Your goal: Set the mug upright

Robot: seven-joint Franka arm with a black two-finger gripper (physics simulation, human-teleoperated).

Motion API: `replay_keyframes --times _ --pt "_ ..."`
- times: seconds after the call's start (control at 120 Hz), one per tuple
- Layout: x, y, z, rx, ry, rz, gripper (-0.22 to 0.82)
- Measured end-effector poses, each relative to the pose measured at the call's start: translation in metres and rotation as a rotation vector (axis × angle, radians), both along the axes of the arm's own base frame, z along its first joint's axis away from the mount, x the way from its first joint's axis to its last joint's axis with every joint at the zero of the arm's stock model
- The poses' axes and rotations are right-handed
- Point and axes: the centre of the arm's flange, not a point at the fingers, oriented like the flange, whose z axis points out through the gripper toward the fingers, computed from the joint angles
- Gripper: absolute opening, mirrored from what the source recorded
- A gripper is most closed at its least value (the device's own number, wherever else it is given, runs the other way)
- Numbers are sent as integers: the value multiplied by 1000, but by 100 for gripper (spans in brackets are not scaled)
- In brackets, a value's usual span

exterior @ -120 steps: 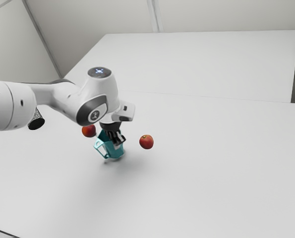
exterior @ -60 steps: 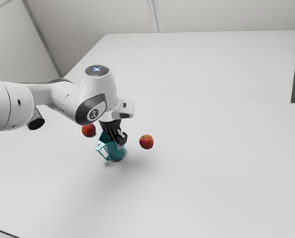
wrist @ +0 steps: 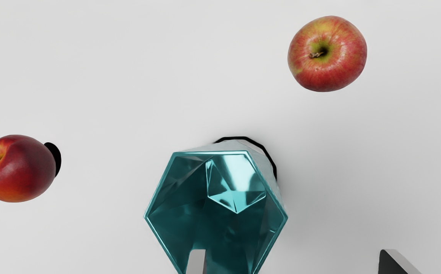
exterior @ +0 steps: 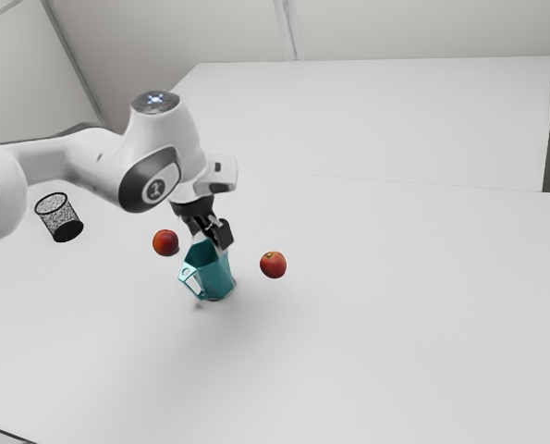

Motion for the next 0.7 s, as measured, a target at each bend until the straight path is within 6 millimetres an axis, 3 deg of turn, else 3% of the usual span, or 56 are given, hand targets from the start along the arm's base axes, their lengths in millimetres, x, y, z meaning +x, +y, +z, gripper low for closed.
replay_keyframes --times 0.2,0.25,0.3,0.383,0.467,0.558,0.7 --pt "67 -13 43 -77 2 34 56" --pt "78 -5 59 -93 -4 58 57" --pt "85 16 76 -112 -4 105 58" --pt "80 55 99 -140 17 190 59" --pt "67 75 127 -152 30 232 59" --pt "61 80 147 -153 49 235 60" --pt "49 72 164 -153 72 205 60"
